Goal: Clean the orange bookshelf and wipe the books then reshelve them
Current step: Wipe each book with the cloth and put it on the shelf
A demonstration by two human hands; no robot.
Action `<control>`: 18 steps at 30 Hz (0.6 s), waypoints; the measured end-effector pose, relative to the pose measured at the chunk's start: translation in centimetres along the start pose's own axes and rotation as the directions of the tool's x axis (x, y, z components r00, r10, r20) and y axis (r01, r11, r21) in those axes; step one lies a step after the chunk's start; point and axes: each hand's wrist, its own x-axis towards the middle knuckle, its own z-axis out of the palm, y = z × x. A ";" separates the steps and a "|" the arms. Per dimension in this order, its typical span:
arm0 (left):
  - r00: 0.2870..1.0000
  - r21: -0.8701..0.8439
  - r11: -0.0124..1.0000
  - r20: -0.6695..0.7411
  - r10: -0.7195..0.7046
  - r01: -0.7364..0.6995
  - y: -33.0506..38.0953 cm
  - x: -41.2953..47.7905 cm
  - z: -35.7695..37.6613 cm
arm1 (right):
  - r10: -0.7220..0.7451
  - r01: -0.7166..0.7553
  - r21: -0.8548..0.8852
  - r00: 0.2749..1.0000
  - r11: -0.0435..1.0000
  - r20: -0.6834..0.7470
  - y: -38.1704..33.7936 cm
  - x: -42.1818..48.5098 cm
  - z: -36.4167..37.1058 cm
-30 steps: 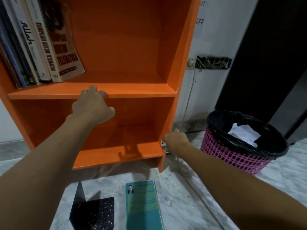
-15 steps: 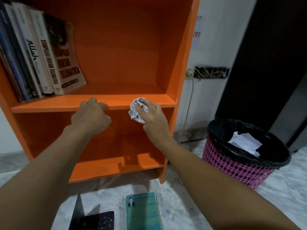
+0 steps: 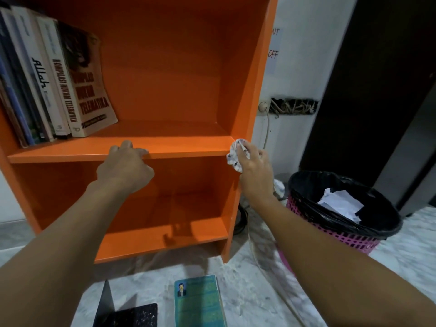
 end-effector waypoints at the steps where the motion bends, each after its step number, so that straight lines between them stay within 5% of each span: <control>1: 1.000 -0.003 1.000 0.001 -0.001 0.001 0.0 0.0 0.0 | 0.025 -0.027 0.025 0.998 0.999 0.049 -0.1 -0.9 0.1; 5: 1.000 0.002 1.000 0.005 0.006 -0.006 -0.1 -0.1 -0.1 | 0.084 -0.110 0.068 0.950 0.992 0.302 -0.4 -5.1 1.0; 13: 1.000 0.004 1.000 0.001 0.010 -0.010 -0.3 -0.1 0.2 | 0.021 -0.028 0.242 0.999 0.970 0.034 -1.8 -2.0 0.5; 18: 0.999 -0.010 1.000 -0.038 0.019 -0.020 -0.3 -0.3 0.6 | 0.073 -0.125 0.219 0.971 0.968 0.229 -1.3 -2.7 0.7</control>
